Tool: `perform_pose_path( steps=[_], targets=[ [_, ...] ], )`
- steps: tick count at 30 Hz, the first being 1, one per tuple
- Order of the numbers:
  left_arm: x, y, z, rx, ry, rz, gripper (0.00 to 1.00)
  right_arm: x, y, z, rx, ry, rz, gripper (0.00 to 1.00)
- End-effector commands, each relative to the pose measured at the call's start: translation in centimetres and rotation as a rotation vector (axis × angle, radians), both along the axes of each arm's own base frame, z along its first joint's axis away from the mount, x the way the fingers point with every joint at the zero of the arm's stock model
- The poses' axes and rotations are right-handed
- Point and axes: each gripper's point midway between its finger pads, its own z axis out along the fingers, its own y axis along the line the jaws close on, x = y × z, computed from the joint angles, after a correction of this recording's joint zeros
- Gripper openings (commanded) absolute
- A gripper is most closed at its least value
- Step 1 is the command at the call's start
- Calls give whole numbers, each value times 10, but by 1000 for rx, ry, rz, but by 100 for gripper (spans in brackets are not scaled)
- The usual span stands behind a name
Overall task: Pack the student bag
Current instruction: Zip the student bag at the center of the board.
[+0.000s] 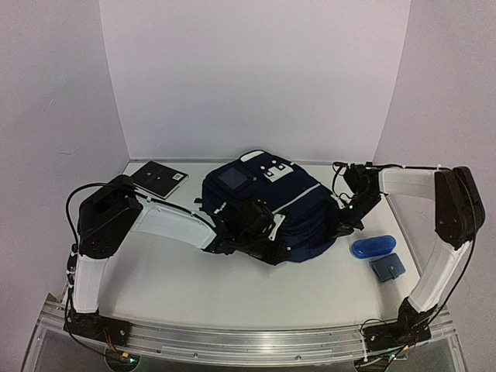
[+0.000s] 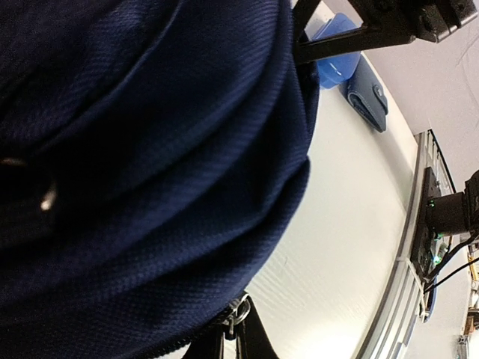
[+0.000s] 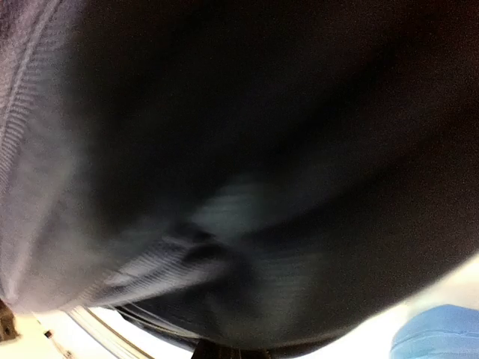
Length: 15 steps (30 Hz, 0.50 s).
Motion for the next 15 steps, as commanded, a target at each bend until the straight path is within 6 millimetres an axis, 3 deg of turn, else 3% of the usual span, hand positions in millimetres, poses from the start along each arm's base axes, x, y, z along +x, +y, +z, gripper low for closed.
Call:
perform_pose_path(
  steps=[1, 3, 6, 10, 15],
  targets=[
    [-2, -7, 39, -105, 0, -43, 0, -4, 16, 56, 114, -218, 167, 19],
    [-7, -13, 44, -143, 20, -72, 0, 1, 22, 80, 131, -344, 235, 44],
    [-11, -16, 51, -167, 33, -94, 0, 6, 27, 109, 121, -525, 375, 62],
    [-15, -16, 60, -206, 63, -118, 0, -3, 46, 130, 145, -725, 610, 66],
    [-17, -14, 64, -245, 107, -132, 0, -28, 70, 123, 167, -833, 853, 61]
  ],
)
